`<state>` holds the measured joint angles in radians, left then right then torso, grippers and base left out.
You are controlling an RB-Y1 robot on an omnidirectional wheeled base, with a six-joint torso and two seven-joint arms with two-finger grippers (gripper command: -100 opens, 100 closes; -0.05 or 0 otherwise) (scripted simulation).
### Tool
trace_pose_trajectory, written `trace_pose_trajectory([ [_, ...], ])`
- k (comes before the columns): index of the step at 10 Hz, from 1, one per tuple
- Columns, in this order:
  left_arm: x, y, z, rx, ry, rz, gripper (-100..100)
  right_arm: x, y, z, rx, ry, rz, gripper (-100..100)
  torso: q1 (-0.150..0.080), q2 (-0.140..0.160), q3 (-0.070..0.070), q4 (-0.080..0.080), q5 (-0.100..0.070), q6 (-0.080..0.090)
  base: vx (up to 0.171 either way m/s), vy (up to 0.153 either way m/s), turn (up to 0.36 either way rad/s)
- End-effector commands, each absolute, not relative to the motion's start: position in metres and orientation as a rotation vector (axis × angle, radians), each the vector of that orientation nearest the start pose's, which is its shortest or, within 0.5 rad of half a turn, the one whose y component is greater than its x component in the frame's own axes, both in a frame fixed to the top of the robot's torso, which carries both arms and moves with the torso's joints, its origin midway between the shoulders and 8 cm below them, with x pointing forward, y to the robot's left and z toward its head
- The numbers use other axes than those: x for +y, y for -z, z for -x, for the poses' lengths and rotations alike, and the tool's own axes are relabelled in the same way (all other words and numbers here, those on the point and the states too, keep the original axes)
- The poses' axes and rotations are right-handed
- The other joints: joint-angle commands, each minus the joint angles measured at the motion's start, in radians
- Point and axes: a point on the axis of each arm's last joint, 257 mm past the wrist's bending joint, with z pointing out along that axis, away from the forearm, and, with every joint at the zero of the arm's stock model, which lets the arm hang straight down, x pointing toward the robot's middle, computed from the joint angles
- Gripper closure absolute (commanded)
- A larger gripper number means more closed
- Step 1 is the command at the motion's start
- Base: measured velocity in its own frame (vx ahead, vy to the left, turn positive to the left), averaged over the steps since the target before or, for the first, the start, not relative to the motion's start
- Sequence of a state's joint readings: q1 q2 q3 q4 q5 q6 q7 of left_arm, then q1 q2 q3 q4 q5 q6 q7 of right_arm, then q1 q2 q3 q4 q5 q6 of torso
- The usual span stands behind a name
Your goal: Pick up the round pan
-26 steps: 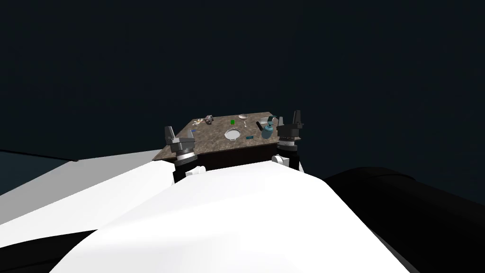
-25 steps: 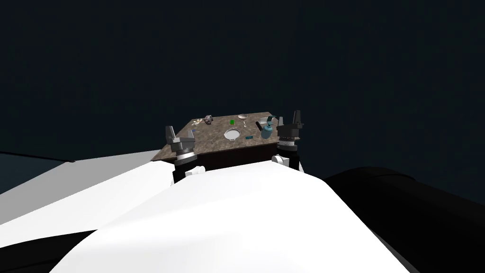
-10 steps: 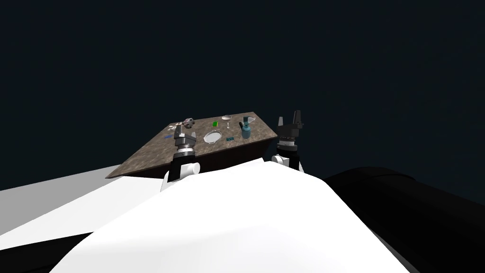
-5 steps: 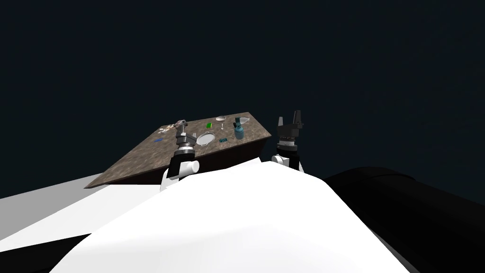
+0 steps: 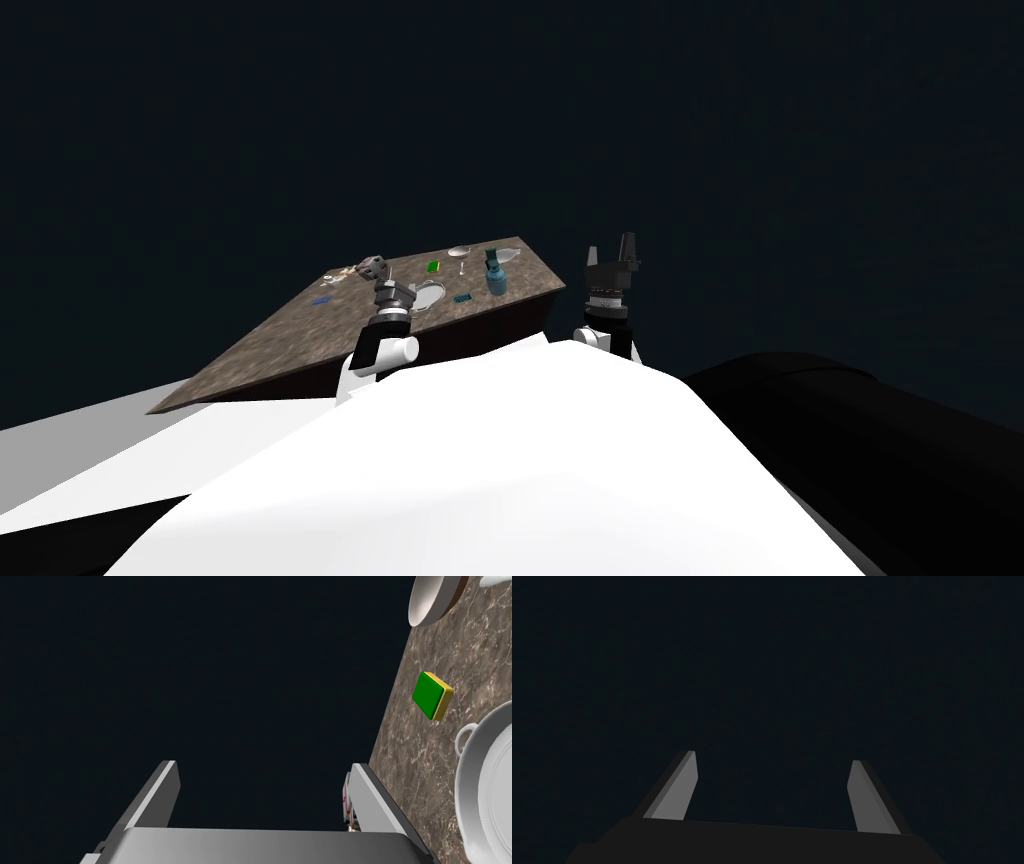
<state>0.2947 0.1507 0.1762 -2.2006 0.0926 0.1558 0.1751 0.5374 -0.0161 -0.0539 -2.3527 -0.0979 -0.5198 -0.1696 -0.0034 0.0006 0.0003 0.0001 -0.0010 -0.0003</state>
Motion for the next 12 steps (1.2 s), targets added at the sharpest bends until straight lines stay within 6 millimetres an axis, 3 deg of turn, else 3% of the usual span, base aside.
trace_pose_trajectory([
  [1, 0.354, 0.073, -0.446, 0.924, 1.200, 1.168, -100, -0.305, -0.050, -0.318, 0.476, -1.471, -0.703, 0, 0.000, 0.000, 0.000, 0.000, 0.000, 0.000, 0.012, -0.051, -0.032],
  [12, 0.371, 0.126, -0.463, 1.019, 1.099, 1.406, -100, -0.305, -0.050, -0.318, 0.476, -1.471, -0.703, 0, 0.005, 0.000, 0.000, 0.000, 0.001, 0.000, 0.011, -0.017, -0.026],
])
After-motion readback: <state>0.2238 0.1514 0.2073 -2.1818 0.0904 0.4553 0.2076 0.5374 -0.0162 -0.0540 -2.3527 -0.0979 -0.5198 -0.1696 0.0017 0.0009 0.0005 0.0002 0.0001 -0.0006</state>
